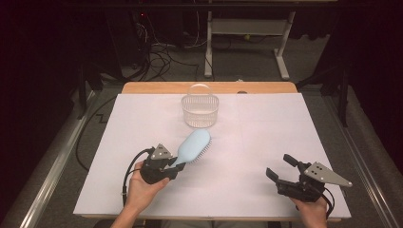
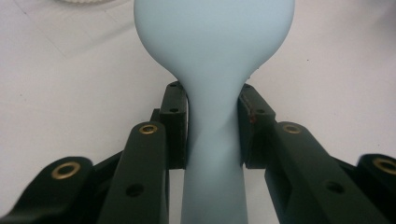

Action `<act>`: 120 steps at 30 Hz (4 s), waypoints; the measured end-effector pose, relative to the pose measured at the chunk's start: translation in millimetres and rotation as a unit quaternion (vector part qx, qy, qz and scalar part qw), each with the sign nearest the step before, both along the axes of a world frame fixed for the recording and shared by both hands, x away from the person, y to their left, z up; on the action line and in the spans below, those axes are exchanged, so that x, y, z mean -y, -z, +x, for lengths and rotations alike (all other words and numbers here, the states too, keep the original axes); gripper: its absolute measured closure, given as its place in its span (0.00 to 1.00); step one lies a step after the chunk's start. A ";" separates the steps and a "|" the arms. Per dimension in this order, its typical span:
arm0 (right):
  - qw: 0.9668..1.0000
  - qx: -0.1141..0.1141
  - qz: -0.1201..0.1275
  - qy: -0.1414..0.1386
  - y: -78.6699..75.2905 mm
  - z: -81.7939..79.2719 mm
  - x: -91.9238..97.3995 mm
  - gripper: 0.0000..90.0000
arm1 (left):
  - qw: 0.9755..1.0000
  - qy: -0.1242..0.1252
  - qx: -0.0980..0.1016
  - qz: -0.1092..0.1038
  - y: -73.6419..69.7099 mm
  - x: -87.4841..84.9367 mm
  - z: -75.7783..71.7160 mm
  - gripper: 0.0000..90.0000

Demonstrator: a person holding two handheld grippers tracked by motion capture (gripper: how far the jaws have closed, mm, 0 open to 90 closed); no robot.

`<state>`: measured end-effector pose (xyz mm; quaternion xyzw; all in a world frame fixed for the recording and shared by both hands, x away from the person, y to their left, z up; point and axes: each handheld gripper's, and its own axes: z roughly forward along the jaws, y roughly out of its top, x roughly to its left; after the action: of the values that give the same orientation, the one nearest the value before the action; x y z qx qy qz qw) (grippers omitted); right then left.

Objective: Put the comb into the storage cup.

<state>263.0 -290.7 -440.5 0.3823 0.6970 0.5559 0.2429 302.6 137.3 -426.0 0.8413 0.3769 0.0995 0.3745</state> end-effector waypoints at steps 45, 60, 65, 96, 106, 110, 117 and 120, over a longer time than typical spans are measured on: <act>0.995 -0.028 0.005 -0.098 5.0 15.8 -69.3 0.19 | 0.999 0.043 0.019 -0.002 -0.5 38.2 -7.4 0.76; 0.993 -0.044 0.006 -0.111 5.6 20.5 -80.6 0.19 | 0.998 0.061 0.020 -0.003 -0.4 54.4 -10.6 0.76; 0.992 -0.052 0.009 -0.113 6.0 22.3 -82.9 0.19 | 0.998 0.067 0.020 -0.003 0.2 59.6 -12.0 0.76; 0.987 -0.097 0.019 -0.124 12.1 27.4 -95.1 0.17 | 0.994 0.097 0.035 0.020 3.8 86.5 -20.4 0.76; 0.983 -0.110 0.071 -0.131 10.4 30.3 -95.4 0.12 | 0.992 0.116 0.048 0.014 -4.0 93.0 -26.3 0.76; 0.982 -0.113 0.074 -0.133 9.0 30.7 -97.9 0.12 | 0.990 0.123 0.059 0.024 -6.8 99.0 -30.7 0.76; 0.983 -0.108 0.090 -0.120 4.9 31.1 -94.9 0.15 | 0.990 0.127 0.064 0.009 -8.2 104.3 -33.3 0.76; 0.983 -0.107 0.094 -0.118 4.8 31.5 -94.2 0.16 | 0.989 0.130 0.066 0.009 -9.1 106.1 -34.6 0.75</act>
<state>294.5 -196.5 -445.2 0.3753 0.7039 0.5998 0.0625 268.0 31.2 -417.0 0.8781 0.2380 0.1090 0.4005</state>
